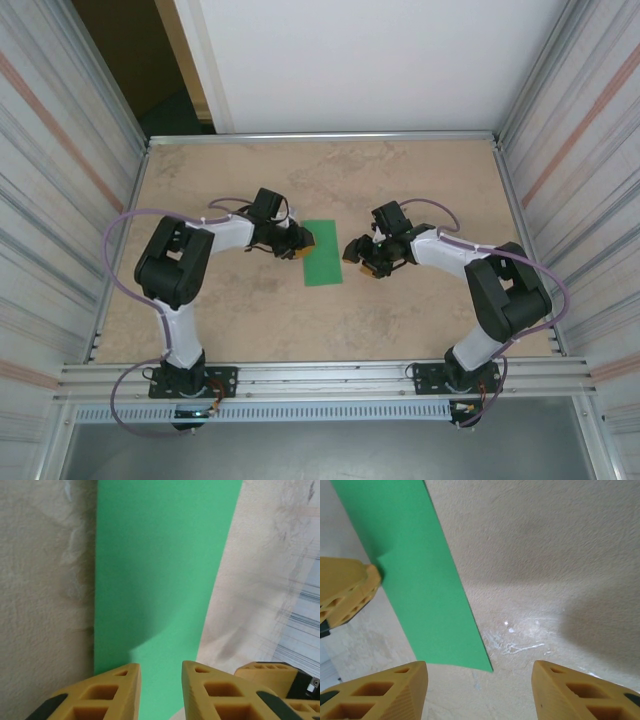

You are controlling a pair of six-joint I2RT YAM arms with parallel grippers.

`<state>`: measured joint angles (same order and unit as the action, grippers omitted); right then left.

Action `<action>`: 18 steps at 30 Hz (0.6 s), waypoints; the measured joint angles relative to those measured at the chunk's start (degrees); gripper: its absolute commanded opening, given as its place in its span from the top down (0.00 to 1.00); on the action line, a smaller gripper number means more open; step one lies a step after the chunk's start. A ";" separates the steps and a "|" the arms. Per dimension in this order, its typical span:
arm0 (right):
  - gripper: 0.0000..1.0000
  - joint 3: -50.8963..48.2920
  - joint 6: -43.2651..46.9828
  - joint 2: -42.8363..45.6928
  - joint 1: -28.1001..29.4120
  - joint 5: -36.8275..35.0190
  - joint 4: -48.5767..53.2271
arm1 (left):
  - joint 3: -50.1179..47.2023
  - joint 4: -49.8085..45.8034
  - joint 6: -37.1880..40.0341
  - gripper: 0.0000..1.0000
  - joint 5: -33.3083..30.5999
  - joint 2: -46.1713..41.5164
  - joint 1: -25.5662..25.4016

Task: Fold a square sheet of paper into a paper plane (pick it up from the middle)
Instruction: Fold the triangle a second time at the center of the table.

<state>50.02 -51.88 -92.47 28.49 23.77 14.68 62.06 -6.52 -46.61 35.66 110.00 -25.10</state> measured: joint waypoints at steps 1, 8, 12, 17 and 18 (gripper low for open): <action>0.45 0.00 0.00 0.00 0.11 0.35 0.04 | 0.02 -0.46 0.00 0.71 -0.31 0.24 0.00; 0.48 0.00 0.02 -0.09 2.60 2.01 0.39 | 0.63 -2.27 -0.55 0.71 -0.94 1.16 0.00; 0.50 0.00 0.00 -0.31 3.02 2.49 0.37 | 1.51 -3.63 -1.31 0.71 -1.07 1.60 0.00; 0.52 0.00 0.00 -1.79 3.26 3.30 0.37 | 1.92 -4.17 -1.97 0.71 -1.03 1.86 0.02; 0.52 0.00 0.00 -2.21 3.39 3.34 0.35 | 1.97 -4.22 -2.19 0.71 -1.03 1.88 0.02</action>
<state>50.02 -51.88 -94.67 31.88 27.11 15.03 64.03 -10.74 -48.80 34.63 111.87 -25.08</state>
